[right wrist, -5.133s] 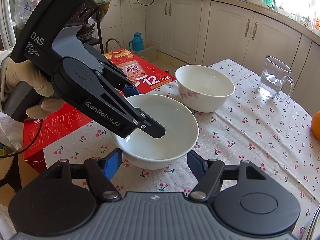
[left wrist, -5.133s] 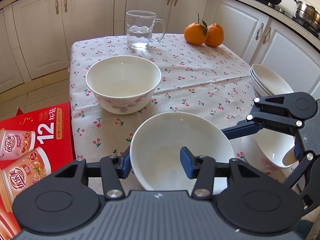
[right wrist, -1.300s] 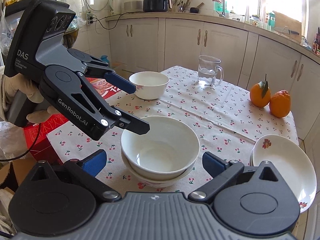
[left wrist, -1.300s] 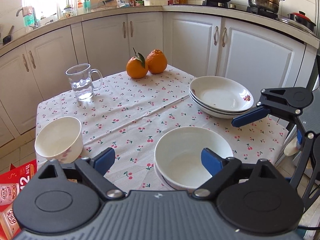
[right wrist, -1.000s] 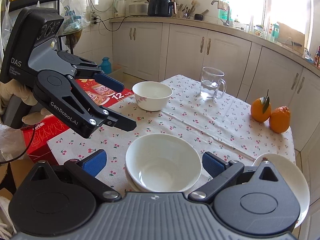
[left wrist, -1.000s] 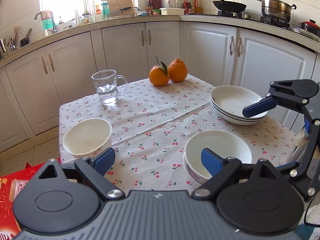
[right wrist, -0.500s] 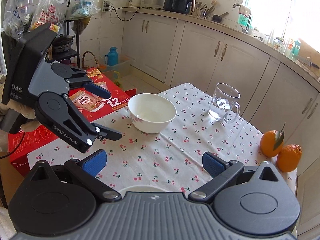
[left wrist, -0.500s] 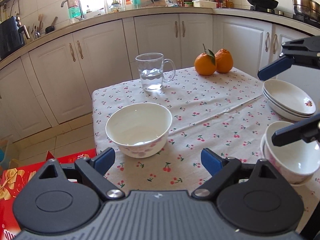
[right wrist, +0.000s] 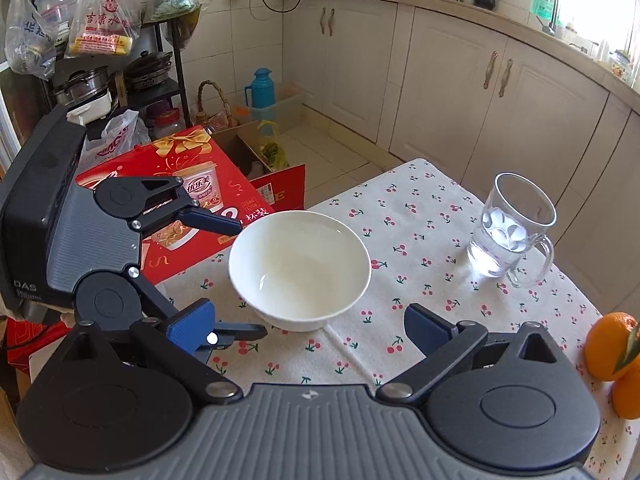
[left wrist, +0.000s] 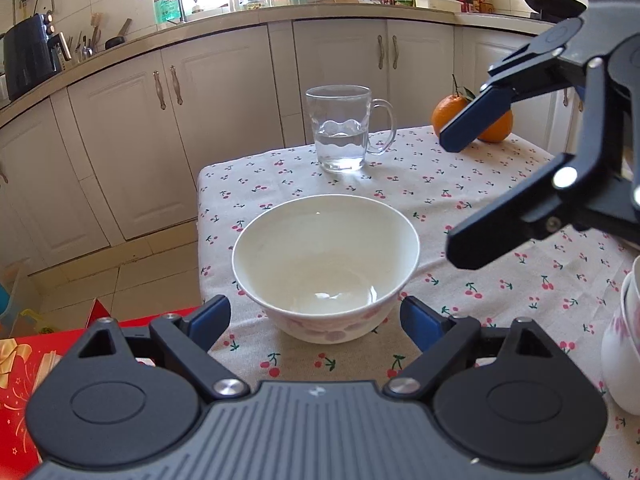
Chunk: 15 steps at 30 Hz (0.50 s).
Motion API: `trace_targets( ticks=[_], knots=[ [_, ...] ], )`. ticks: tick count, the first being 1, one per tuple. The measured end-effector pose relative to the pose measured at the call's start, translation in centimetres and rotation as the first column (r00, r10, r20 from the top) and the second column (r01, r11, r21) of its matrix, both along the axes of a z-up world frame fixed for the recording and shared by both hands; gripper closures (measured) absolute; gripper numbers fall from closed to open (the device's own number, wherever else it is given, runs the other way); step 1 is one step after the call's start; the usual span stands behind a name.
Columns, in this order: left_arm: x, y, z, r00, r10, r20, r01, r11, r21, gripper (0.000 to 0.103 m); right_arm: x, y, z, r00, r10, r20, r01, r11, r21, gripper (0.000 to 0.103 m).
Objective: Organize plates and bowls
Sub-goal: 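Close the right tool on the rim of the remaining white bowl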
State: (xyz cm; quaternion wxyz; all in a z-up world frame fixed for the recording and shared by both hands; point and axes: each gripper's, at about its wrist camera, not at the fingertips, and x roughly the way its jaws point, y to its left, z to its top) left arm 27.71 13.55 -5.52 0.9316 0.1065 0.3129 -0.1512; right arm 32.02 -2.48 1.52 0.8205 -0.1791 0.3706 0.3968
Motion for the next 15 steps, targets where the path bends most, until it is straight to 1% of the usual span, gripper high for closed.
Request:
trace_targets(
  ticks=[4, 6, 7, 11, 13, 15],
  knots=[
    [0.4, 0.0, -0.5, 1.0, 0.002, -0.003, -0.002, 1.0, -0.022, 0.012, 2.5, 1.1, -1.1, 0.998, 0.001, -0.065, 0.0, 1.0, 0.009, 0.005],
    [0.4, -0.1, -0.6, 1.0, -0.003, 0.003, 0.003, 1.0, -0.019, 0.012, 3.6, 1.5, -1.7, 0.996, -0.001, -0.091, 0.002, 1.0, 0.015, 0.013],
    [0.5, -0.2, -0.7, 1.0, -0.006, 0.004, 0.006, 1.0, -0.015, 0.012, 4.1, 1.7, -2.0, 0.995, -0.002, -0.103, 0.004, 1.0, 0.019, 0.014],
    [0.5, -0.3, -0.7, 1.0, -0.024, 0.005, 0.024, 1.0, -0.017, 0.018, 5.8, 2.3, -3.2, 0.991, -0.017, -0.135, 0.02, 1.0, 0.017, 0.018],
    [0.5, -0.3, -0.8, 1.0, -0.028, 0.006, 0.028, 0.999, -0.019, 0.018, 6.6, 2.4, -3.7, 0.987, -0.026, -0.158, 0.03, 0.999, 0.023, 0.022],
    [0.5, -0.3, -0.8, 1.0, -0.028, 0.005, 0.028, 0.999, -0.023, 0.019, 7.3, 2.5, -4.2, 0.982, -0.03, -0.189, 0.038, 0.999, 0.037, 0.029]
  ],
)
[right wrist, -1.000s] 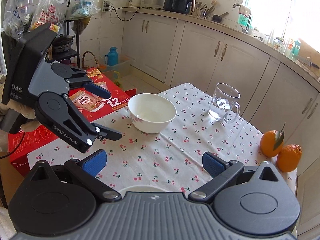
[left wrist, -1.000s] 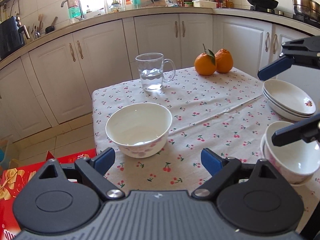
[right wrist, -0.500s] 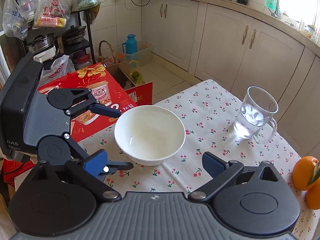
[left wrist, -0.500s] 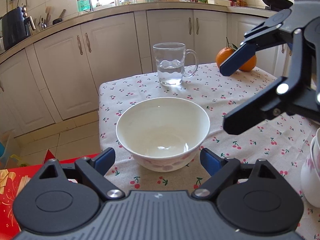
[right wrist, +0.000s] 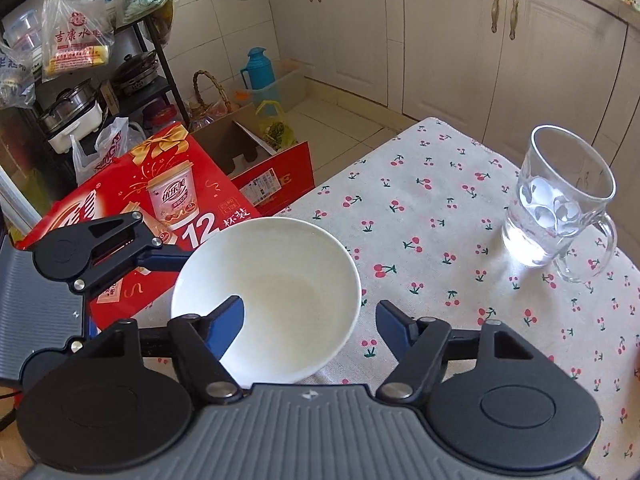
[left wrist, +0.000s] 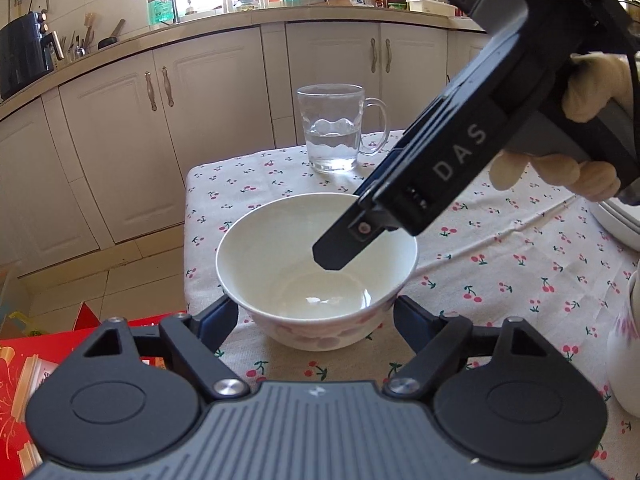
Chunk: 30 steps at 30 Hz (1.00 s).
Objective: Organize plates and bowls
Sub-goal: 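Close the right tool on the rim of the remaining white bowl, then lift the bowl with the right tool and carry it over the bowl stack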
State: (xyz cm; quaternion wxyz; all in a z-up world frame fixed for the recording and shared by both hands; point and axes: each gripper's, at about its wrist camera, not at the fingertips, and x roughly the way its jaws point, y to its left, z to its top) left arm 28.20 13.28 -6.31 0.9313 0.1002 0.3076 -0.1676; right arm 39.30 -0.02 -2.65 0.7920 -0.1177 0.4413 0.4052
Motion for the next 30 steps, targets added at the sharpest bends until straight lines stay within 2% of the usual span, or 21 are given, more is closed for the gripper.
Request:
trace_targets(
  ticks=[6, 13, 21, 30],
  knots=[
    [0.1, 0.2, 0.0, 1.0, -0.005, -0.001, 0.005, 1.0, -0.002, 0.019, 0.8, 0.2, -1.0, 0.999, -0.003, -0.046, 0.004, 1.0, 0.024, 0.037],
    [0.1, -0.1, 0.2, 1.0, -0.01, -0.012, 0.01, 1.0, 0.018, 0.02, 0.7, 0.1, -1.1, 0.998, 0.0, -0.065, 0.003, 0.999, 0.043, 0.038],
    [-1.0, -0.9, 1.3, 0.999, -0.032, -0.034, 0.032, 0.999, 0.02, 0.02, -0.9, -0.8, -0.1, 0.998, -0.005, -0.06, 0.008, 0.999, 0.043, 0.038],
    [-4.5, -2.9, 4.3, 0.996, -0.083, -0.027, 0.084, 0.996, 0.038, 0.02, -4.6, -3.3, 2.6, 0.999, -0.015, -0.04, 0.018, 0.998, 0.061, 0.038]
  ],
)
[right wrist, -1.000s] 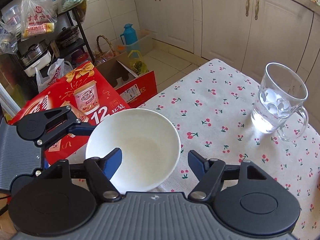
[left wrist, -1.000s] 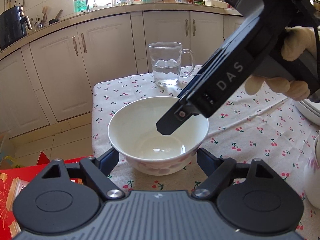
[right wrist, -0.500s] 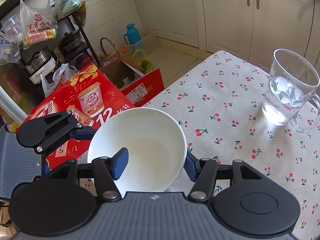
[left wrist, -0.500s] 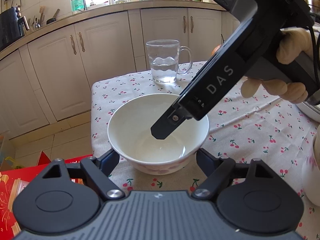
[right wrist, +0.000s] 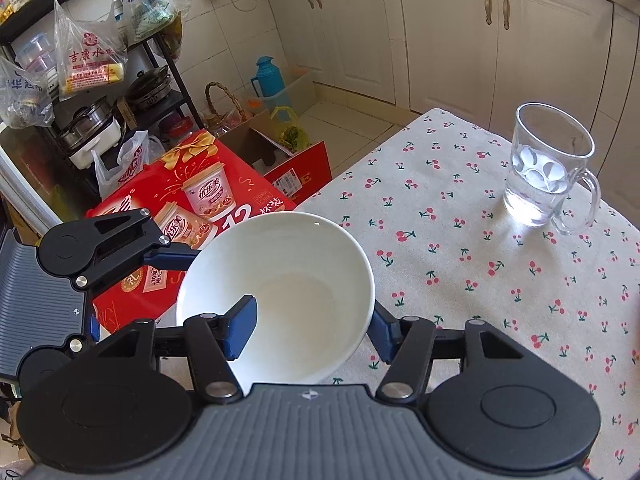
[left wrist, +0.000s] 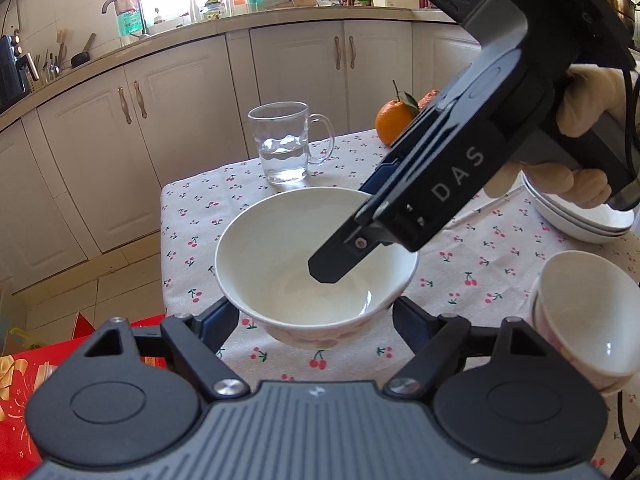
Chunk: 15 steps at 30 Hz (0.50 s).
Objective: Organize plates and bowls
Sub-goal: 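Lift the bowl with the right tool and carry it over the bowl stack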
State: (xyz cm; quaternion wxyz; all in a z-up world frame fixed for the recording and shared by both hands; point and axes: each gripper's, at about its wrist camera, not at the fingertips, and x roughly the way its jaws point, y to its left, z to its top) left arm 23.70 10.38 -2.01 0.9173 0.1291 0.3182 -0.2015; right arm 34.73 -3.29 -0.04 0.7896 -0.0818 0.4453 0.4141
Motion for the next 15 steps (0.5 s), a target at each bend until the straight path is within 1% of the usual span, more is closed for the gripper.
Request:
trace_targets(
  ticks=[6, 15],
  knots=[
    [-2.7, -1.7, 1.6, 0.999, -0.036, -0.003, 0.036, 0.999, 0.0, 0.02, -3.3, -2.3, 1.9, 1.0, -0.014, 0.017, 0.014, 1.0, 0.009, 0.038],
    [-6.6, -4.7, 3.3, 0.996, -0.094, 0.0, 0.094, 0.996, -0.005, 0.02, -8.7, -6.2, 3.7, 0.997, -0.049, 0.052, 0.048, 0.999, 0.017, 0.038]
  ],
)
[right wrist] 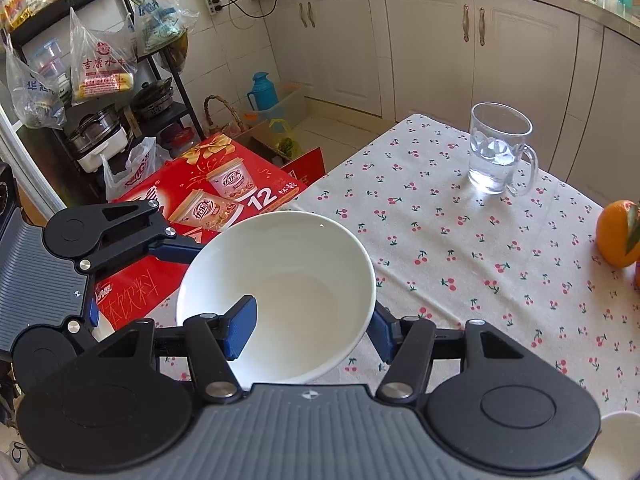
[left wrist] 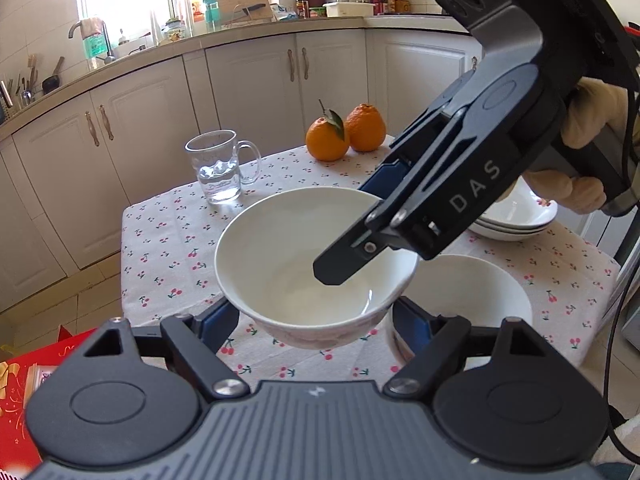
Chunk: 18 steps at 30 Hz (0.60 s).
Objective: Organize plates and bowls
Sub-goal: 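Lift the bowl with the right tool and carry it over the bowl stack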
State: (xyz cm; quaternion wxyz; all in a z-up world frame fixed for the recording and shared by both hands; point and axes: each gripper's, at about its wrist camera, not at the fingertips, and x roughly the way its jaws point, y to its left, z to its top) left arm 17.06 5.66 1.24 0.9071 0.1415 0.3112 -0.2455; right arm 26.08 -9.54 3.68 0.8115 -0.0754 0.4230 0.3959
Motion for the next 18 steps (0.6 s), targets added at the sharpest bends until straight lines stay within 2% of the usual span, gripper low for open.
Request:
trace_targets(
  ticks=[8, 18],
  knots=[
    [-2.2, -2.9, 0.1, 0.999, -0.048, -0.006, 0.048, 0.999, -0.007, 0.02, -3.7, -3.4, 0.6, 0.999, -0.04, 0.028, 0.04, 0.999, -0.009, 0.038],
    [-3.3, -5.3, -0.5, 0.995, -0.096, -0.03, 0.096, 0.995, 0.005, 0.02, -5.9, -6.8, -0.3, 0.996, -0.09, 0.021, 0.09, 0.996, 0.003, 0.038]
  ],
)
